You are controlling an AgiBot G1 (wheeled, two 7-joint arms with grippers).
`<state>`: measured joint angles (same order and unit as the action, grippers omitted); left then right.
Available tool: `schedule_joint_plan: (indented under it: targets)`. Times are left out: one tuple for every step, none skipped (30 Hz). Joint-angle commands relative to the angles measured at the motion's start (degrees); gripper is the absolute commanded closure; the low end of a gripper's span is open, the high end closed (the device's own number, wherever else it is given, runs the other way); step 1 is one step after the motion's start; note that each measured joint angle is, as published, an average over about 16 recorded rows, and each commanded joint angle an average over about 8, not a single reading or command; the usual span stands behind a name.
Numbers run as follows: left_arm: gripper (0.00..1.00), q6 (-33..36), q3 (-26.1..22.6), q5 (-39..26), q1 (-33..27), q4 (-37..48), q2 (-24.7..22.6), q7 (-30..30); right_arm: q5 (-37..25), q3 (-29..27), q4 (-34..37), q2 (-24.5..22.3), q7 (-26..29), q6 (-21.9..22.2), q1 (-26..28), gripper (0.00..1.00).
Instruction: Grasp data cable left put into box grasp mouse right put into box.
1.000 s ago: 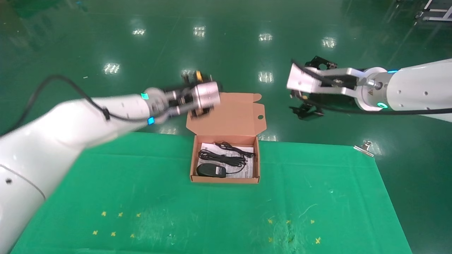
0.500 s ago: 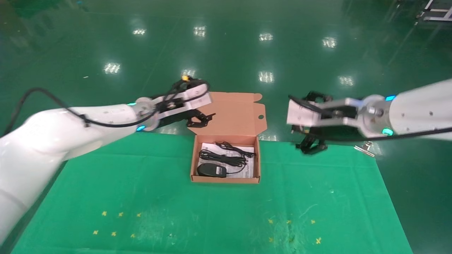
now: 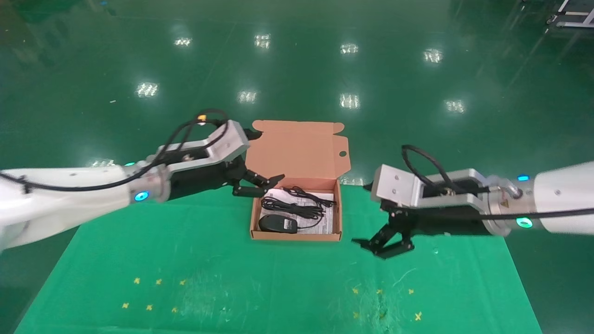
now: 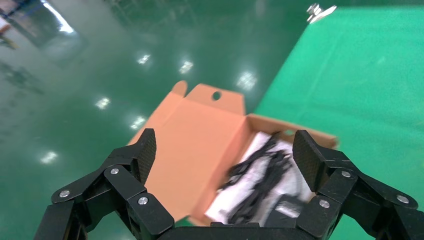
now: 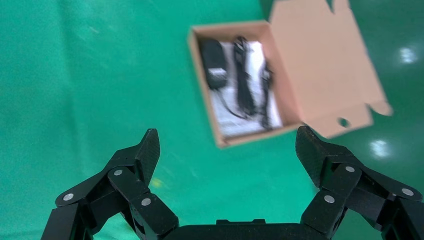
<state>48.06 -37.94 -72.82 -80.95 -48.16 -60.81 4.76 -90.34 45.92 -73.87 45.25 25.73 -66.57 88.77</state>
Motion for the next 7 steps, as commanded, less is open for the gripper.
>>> schedule_joint_plan:
  targets:
    - [0.00,2.1,1.2,1.7,1.1,-1.4,1.4,-0.9,2.6,-1.6,0.0,-0.5,-0.8,-1.0,-1.5,0.00]
    - [0.00,3.1,1.8,2.6,1.6,-2.1,2.1,-1.3,3.9,-2.4,0.0,-0.8,-1.2,-1.5,-2.2,0.00]
    - [0.00,4.2,2.4,3.4,2.1,-2.8,2.8,-1.7,5.2,-3.2,0.0,-1.1,-1.6,-2.1,-2.9,0.00]
    - [0.00,5.2,3.0,4.3,2.7,-3.5,3.6,-2.1,6.5,-4.0,0.0,-1.4,-2.0,-2.6,-3.7,0.00]
    - [0.00,5.7,3.3,4.7,3.0,-3.9,3.9,-2.4,7.2,-4.4,0.0,-1.5,-2.2,-2.8,-4.0,0.00]
    - [0.00,6.2,3.6,5.1,3.2,-4.2,4.3,-2.6,7.8,-4.8,0.0,-1.7,-2.4,-3.1,-4.4,0.00]
    - [0.00,6.8,3.9,5.6,3.5,-4.6,4.6,-2.8,8.5,-5.2,0.1,-1.8,-2.6,-3.4,-4.8,0.00]
